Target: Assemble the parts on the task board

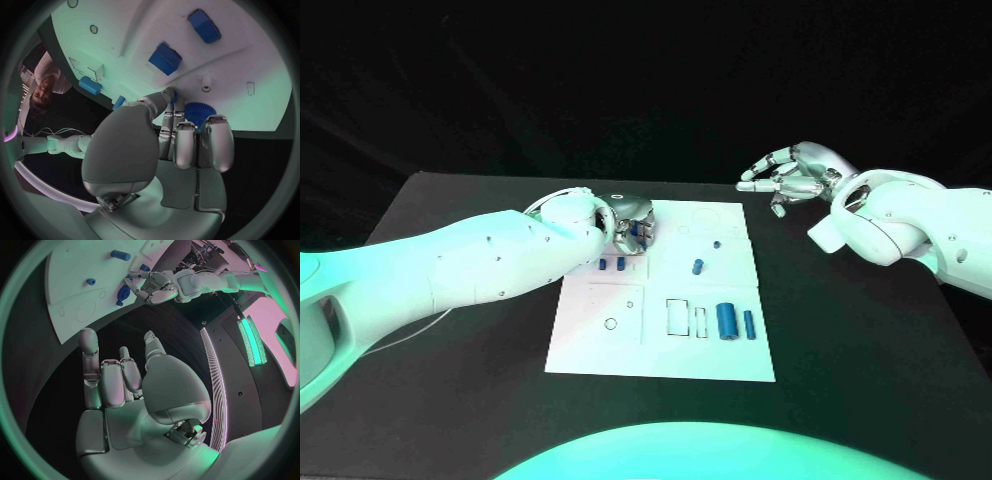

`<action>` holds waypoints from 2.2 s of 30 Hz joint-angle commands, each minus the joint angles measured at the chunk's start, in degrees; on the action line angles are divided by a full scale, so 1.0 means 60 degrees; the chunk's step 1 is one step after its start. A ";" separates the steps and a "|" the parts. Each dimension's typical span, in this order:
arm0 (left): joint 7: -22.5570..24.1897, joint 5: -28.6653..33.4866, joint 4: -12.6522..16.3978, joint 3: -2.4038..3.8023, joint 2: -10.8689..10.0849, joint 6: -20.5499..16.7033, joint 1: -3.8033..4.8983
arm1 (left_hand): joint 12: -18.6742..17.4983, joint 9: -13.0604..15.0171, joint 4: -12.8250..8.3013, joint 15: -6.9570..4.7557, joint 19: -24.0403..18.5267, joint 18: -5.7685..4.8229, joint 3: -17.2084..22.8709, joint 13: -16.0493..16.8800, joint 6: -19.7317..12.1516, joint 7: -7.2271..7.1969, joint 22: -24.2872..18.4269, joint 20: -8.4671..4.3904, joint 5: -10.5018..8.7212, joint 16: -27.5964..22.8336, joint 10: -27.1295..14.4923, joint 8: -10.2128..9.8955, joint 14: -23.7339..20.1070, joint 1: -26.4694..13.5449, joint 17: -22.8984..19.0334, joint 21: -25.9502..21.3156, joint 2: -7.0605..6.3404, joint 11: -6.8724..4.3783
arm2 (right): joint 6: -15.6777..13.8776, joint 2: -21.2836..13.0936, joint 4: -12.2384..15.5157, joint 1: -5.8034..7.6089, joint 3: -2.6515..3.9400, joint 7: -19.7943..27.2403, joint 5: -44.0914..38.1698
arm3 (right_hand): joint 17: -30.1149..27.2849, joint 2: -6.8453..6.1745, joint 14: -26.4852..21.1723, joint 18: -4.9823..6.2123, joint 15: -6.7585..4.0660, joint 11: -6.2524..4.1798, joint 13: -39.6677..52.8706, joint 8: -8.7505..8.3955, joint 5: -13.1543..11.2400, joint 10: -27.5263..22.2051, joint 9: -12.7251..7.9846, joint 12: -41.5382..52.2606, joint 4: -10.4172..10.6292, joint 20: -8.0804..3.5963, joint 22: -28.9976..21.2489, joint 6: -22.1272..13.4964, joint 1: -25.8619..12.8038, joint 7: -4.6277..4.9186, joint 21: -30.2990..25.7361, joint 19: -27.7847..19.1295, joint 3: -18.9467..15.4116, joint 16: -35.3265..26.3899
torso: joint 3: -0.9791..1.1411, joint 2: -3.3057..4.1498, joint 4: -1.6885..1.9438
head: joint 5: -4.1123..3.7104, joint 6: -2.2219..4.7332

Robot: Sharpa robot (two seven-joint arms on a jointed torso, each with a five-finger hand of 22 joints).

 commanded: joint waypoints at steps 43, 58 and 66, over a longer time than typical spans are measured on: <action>0.0005 0.0953 0.0818 0.0661 -0.1433 0.0188 -0.0018 | -0.0337 -0.0056 -0.0163 0.0078 0.0176 -0.0152 -0.0100 -0.0068 0.0328 0.0008 0.1132 0.0070 0.0066 0.0073 0.0341 -0.0234 0.0437 -0.0204 0.0091 0.0100 -0.0044 -0.0014 | 0.0029 0.0022 -0.0068 -0.0033 0.0003 0.0082 -0.0012 | 0.0004 0.0116 0.0182 0.0090 0.0018 0.0015 0.0004 0.0071 0.0066 -0.0008 0.0009 0.0019 -0.0001 -0.0023 0.0001 -0.0077 -0.0010 -0.0002 -0.0028 -0.0032 -0.0058 -0.0015 | 0.0001 -0.0074 0.0107 | 0.0076 0.0063; 0.0015 0.0986 0.0603 0.0570 -0.1285 0.0388 -0.0125 | -0.0356 -0.0060 -0.0168 0.0077 0.0166 -0.0147 -0.0108 -0.0073 0.0333 0.0007 0.1117 0.0070 0.0067 0.0063 0.0349 -0.0248 0.0432 -0.0215 0.0071 0.0084 -0.0047 -0.0015 | 0.0030 0.0034 -0.0064 -0.0042 0.0003 0.0084 -0.0012 | 0.0004 0.0116 0.0182 0.0090 0.0018 0.0015 0.0004 0.0071 0.0066 -0.0008 0.0009 0.0019 -0.0001 -0.0023 0.0001 -0.0077 -0.0010 -0.0002 -0.0028 -0.0032 -0.0058 -0.0015 | 0.0012 -0.0071 0.0104 | 0.0086 0.0029; 0.0024 0.0987 0.0605 0.0557 -0.1269 0.0495 -0.0135 | -0.0361 -0.0061 -0.0168 0.0077 0.0163 -0.0146 -0.0111 -0.0074 0.0334 0.0007 0.1113 0.0070 0.0066 0.0060 0.0350 -0.0251 0.0430 -0.0219 0.0066 0.0080 -0.0048 -0.0014 | 0.0030 0.0035 -0.0060 -0.0043 0.0003 0.0083 -0.0012 | 0.0004 0.0116 0.0182 0.0090 0.0018 0.0015 0.0004 0.0071 0.0066 -0.0008 0.0009 0.0019 -0.0001 -0.0023 0.0001 -0.0077 -0.0010 -0.0002 -0.0028 -0.0032 -0.0058 -0.0015 | 0.0013 -0.0074 0.0108 | 0.0088 0.0010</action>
